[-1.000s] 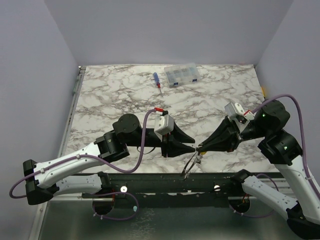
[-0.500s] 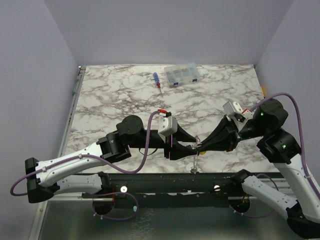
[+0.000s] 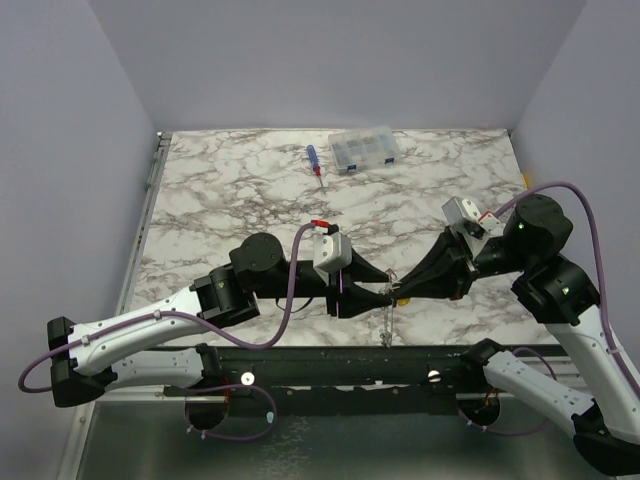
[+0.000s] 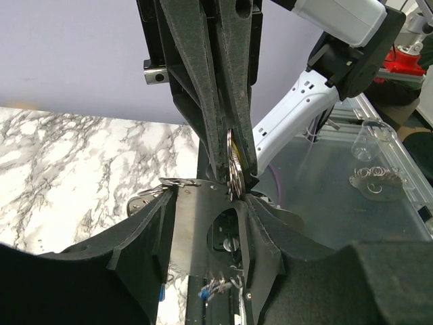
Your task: Put the keys on the keyring
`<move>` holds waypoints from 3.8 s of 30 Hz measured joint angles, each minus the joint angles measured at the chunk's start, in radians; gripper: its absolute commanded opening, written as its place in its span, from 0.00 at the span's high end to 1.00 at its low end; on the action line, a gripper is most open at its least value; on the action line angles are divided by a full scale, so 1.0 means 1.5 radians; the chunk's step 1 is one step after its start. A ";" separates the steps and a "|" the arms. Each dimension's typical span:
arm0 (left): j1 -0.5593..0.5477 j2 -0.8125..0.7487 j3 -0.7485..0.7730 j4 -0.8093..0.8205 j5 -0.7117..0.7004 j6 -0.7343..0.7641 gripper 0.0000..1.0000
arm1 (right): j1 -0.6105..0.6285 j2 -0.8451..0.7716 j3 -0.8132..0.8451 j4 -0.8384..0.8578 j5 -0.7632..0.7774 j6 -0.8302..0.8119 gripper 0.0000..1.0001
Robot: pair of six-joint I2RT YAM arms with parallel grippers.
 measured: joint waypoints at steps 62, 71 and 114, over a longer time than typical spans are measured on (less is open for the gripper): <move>-0.018 0.000 -0.027 0.047 -0.177 0.027 1.00 | -0.005 -0.012 0.014 -0.068 0.064 -0.034 0.37; -0.017 -0.013 -0.031 0.085 -0.180 0.028 1.00 | -0.005 -0.040 -0.009 -0.047 0.145 -0.001 0.65; 0.206 0.270 -0.155 -0.286 -0.500 -0.422 0.53 | -0.004 0.050 -0.216 -0.090 0.643 0.164 0.28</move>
